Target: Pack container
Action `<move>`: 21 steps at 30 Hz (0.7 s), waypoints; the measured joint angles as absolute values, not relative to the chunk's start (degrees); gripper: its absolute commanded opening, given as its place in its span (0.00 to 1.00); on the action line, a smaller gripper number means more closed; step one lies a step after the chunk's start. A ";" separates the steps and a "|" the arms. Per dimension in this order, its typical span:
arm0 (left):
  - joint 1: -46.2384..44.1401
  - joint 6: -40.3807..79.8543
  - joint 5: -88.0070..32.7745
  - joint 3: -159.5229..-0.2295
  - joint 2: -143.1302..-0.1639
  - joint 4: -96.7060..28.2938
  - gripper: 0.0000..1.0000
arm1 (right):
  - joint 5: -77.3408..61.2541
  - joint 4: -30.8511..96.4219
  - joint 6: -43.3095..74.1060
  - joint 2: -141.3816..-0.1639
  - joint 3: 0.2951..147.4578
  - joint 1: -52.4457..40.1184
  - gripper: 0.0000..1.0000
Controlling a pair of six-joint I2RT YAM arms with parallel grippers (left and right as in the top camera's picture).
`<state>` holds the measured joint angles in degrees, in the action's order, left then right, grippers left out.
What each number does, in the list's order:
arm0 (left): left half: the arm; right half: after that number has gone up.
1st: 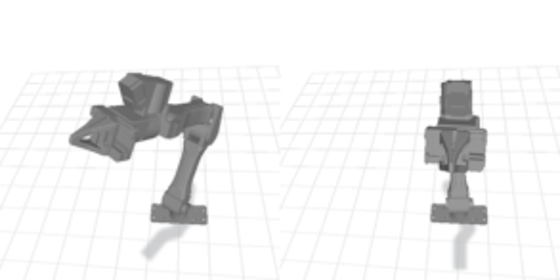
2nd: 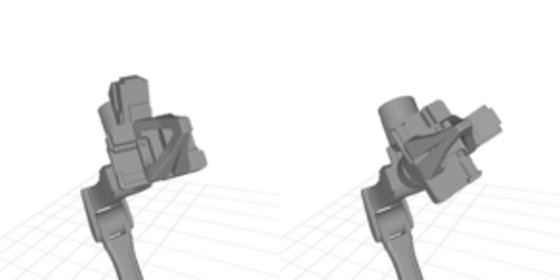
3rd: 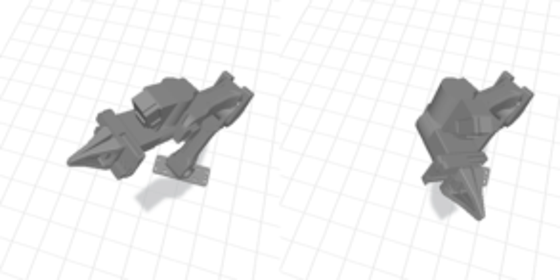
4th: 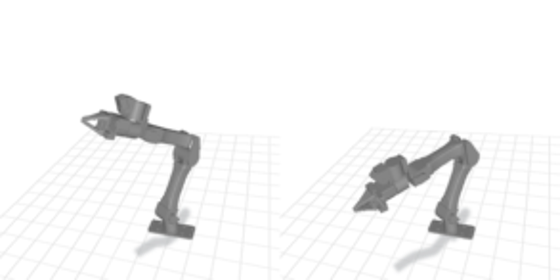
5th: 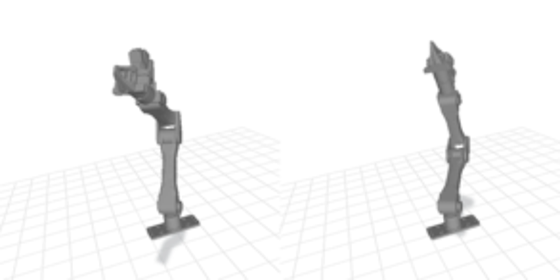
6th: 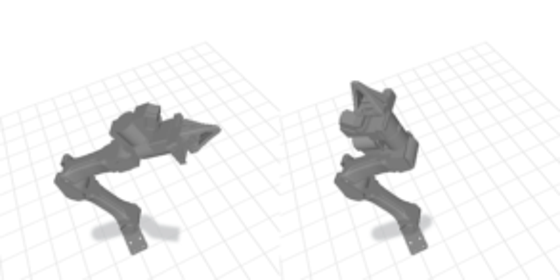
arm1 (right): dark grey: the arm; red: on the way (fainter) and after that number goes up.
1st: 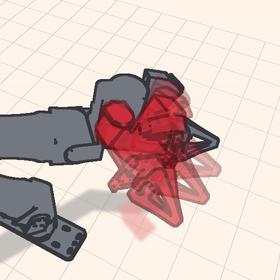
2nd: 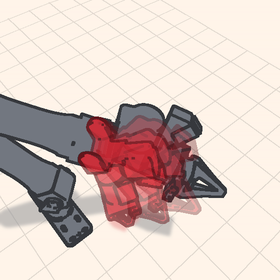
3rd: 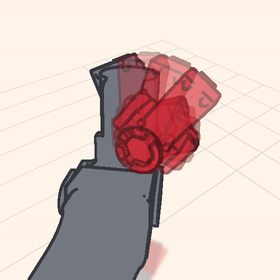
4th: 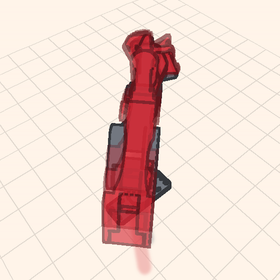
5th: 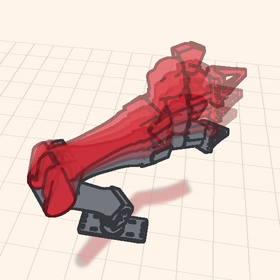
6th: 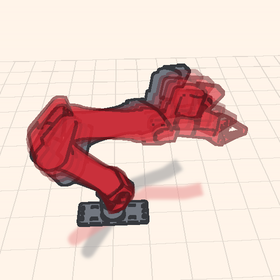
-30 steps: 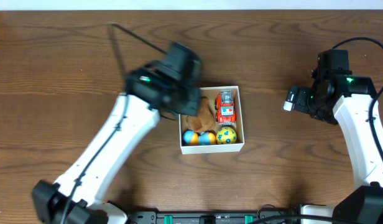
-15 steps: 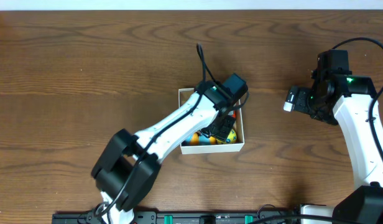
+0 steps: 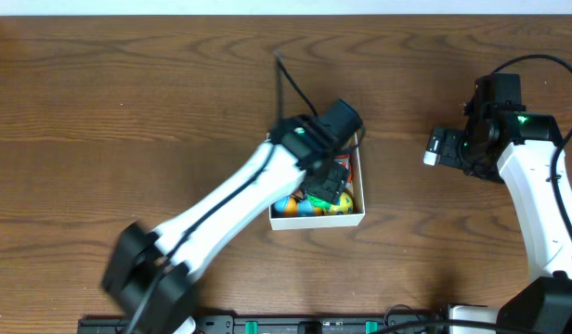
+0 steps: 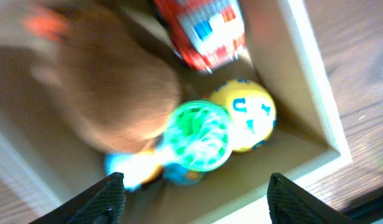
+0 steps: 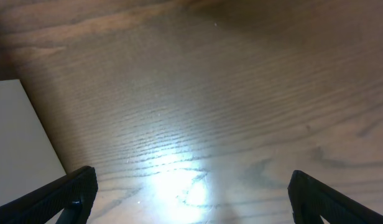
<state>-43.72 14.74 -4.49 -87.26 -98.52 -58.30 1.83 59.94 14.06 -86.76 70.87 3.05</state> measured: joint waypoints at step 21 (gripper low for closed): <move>-7.99 14.72 10.74 -88.71 -82.98 -54.00 0.98 | 2.66 31.90 6.98 -86.74 71.94 -10.70 0.99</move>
<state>-7.99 14.72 10.74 -88.71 -82.98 -54.00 2.66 31.90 6.98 -86.74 71.94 -10.70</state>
